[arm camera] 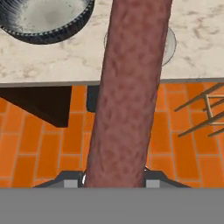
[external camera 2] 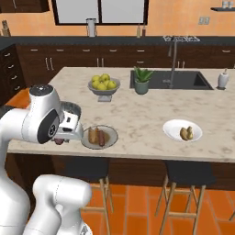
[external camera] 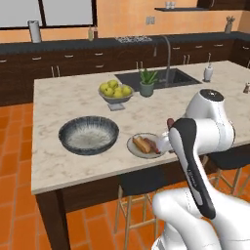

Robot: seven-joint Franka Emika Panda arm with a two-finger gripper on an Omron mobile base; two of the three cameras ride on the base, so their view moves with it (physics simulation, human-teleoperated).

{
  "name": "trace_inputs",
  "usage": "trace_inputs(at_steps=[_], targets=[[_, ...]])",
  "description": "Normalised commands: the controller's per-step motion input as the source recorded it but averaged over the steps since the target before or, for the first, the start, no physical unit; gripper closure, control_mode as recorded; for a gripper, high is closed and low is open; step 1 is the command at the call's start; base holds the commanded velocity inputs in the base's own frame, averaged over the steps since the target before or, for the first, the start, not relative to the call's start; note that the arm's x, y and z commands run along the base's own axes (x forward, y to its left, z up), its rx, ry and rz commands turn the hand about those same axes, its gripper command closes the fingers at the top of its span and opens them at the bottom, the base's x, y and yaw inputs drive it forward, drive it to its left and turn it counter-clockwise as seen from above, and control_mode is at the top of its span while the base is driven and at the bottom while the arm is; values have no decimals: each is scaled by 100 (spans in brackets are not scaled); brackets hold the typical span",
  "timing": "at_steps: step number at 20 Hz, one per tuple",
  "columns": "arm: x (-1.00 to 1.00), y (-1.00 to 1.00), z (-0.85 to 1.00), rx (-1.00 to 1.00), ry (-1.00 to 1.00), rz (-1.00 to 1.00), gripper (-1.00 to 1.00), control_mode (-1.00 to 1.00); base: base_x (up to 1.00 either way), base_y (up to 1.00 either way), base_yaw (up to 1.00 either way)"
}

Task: Place one bun and one sausage from the bowl on each plate.

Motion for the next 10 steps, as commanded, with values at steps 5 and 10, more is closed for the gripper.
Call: trace_inputs(at_steps=[5,10], targets=[[0,0,0,0,0,0,100,100,0,-94,0],[0,0,0,0,0,0,100,100,0,-92,0]])
